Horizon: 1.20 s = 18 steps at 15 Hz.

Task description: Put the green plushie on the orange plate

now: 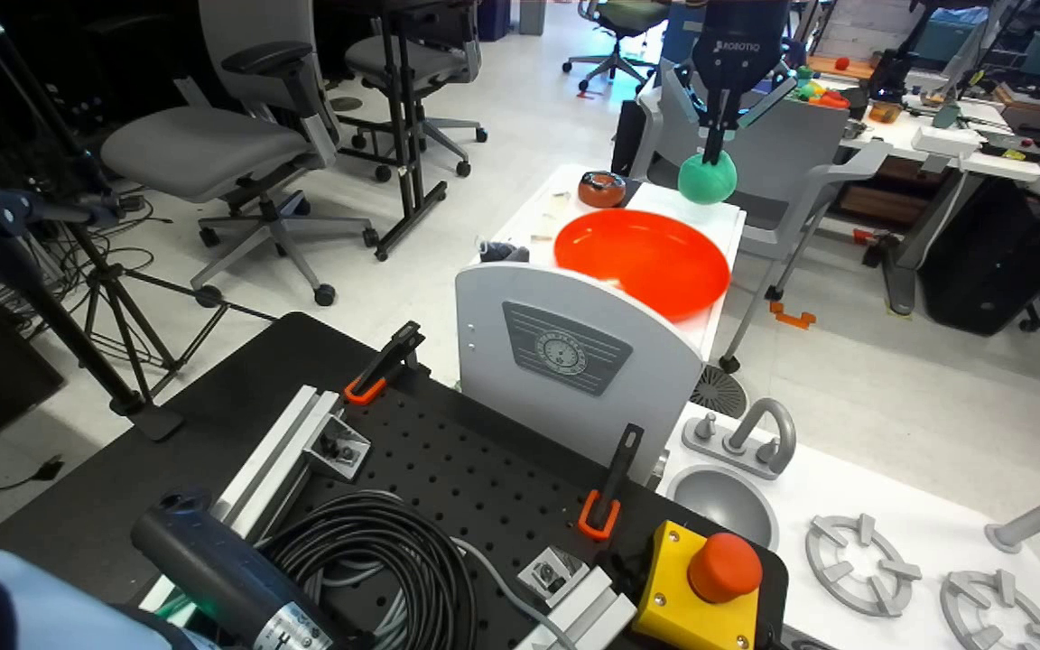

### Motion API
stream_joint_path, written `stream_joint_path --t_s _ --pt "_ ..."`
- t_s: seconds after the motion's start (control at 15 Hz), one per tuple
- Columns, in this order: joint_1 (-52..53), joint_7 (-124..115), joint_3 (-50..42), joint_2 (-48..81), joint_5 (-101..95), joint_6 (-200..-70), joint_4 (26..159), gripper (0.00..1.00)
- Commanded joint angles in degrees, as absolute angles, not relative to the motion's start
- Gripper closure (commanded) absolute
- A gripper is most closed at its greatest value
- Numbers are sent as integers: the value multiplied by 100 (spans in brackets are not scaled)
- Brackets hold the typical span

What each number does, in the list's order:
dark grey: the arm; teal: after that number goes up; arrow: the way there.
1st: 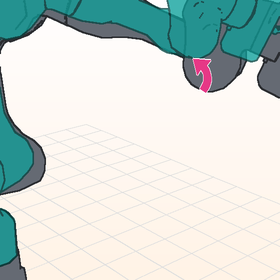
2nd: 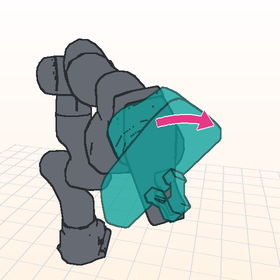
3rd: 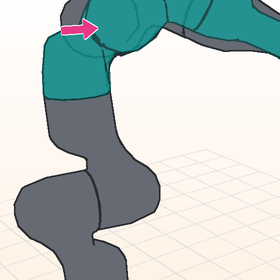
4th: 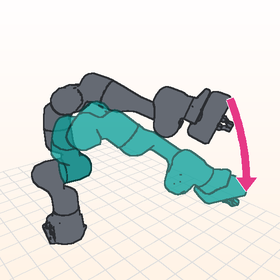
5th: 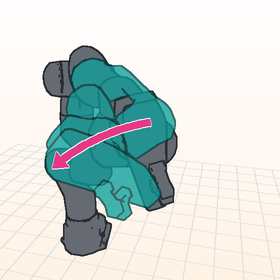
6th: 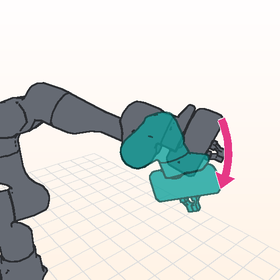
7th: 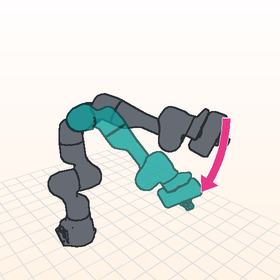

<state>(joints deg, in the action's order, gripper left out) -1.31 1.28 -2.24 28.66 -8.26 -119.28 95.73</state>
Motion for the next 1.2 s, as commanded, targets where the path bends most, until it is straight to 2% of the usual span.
stream_joint_path --t_s 0.0,1.13 --pt "-51 -39 -255 2544 -910 -12240 10070 99" --pt "4 -345 -276 1701 -997 -13365 11416 99"
